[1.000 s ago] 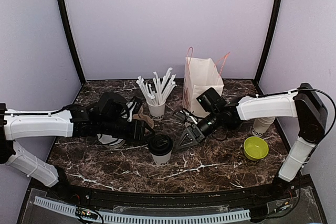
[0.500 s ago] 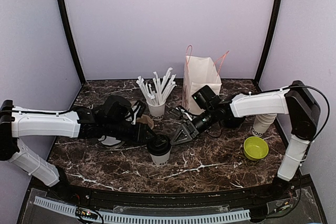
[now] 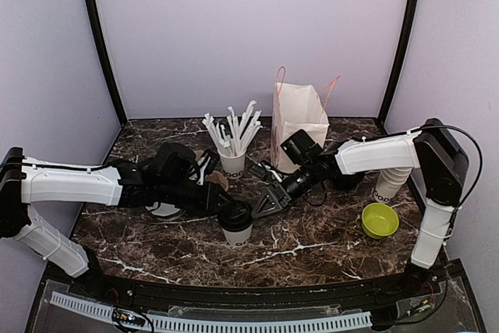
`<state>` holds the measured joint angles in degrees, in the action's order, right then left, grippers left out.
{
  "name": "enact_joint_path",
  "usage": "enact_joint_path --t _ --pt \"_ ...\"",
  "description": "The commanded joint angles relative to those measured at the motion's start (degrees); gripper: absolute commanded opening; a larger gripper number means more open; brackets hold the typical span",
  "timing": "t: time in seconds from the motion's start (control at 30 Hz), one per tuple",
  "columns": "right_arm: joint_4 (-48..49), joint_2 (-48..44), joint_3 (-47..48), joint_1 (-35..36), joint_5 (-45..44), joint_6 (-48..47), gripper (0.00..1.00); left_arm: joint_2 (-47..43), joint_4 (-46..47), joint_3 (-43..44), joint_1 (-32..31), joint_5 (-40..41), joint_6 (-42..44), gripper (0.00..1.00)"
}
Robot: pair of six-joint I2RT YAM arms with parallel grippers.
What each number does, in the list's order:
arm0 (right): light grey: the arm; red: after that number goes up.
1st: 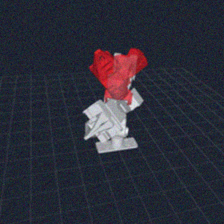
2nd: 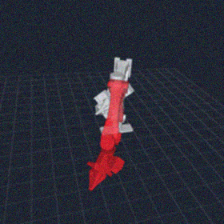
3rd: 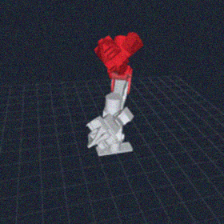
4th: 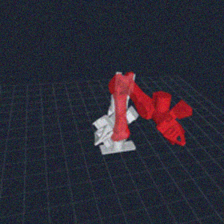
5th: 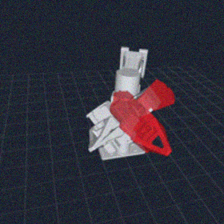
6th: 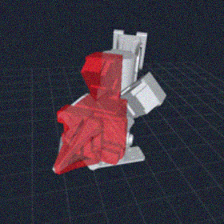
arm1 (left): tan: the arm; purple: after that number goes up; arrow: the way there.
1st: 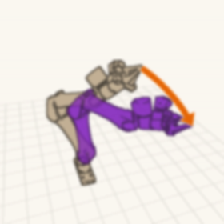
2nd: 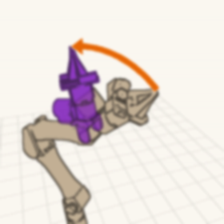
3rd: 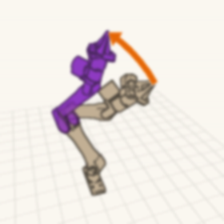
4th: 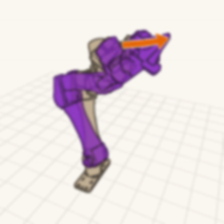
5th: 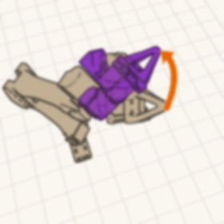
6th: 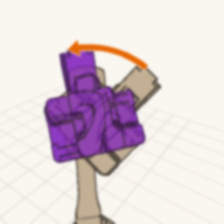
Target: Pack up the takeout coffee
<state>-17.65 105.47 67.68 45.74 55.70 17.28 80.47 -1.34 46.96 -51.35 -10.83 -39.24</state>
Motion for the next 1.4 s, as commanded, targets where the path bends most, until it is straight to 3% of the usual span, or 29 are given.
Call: enact_joint_path --t 0.0,0.13,0.33,0.43,0.6,0.87,1.0,1.13,1.2,1.37 --pt "-0.3 1.5 2.0 0.7 0.1 0.5 0.31 1.0 -1.9 -2.5 0.3 -0.7 -0.7 0.38" --pt "-2.5 2.2 2.4 0.9 -4.1 -0.5 0.28 1.2 -2.3 -3.3 0.2 -0.7 -1.0 0.36" --pt "-11.1 4.6 5.9 2.1 -24.0 -6.3 0.24 0.6 -6.6 -5.0 -0.8 3.3 -0.8 0.34" --pt "-13.1 6.3 7.8 2.8 -28.8 -8.4 0.23 -0.3 -6.7 -7.2 -0.9 3.8 -1.5 0.33" --pt "-14.4 5.0 11.0 3.0 -24.7 -11.4 0.22 -3.4 -8.1 -8.0 -1.5 5.9 -1.9 0.33" --pt "-18.0 -0.4 15.7 3.0 -18.7 -16.3 0.3 -11.5 -7.2 -4.4 -2.3 8.7 -1.3 0.57" --pt "-19.3 -3.9 16.7 3.0 -18.8 -18.4 0.4 -14.9 -5.6 -3.1 -2.3 9.4 -0.3 0.61" --pt "-17.6 -7.1 11.8 3.0 -15.9 -18.1 0.5 -16.3 -6.5 -2.5 -2.2 13.0 0.9 0.6" --pt "-15.9 -8.4 7.8 3.0 -13.7 -17.3 0.54 -15.9 -6.7 -2.0 -1.7 13.9 1.7 0.55" --pt "-12.0 -8.7 1.6 3.7 -9.0 -14.5 0.52 -12.0 -5.9 0.3 0.1 12.5 4.9 0.45"
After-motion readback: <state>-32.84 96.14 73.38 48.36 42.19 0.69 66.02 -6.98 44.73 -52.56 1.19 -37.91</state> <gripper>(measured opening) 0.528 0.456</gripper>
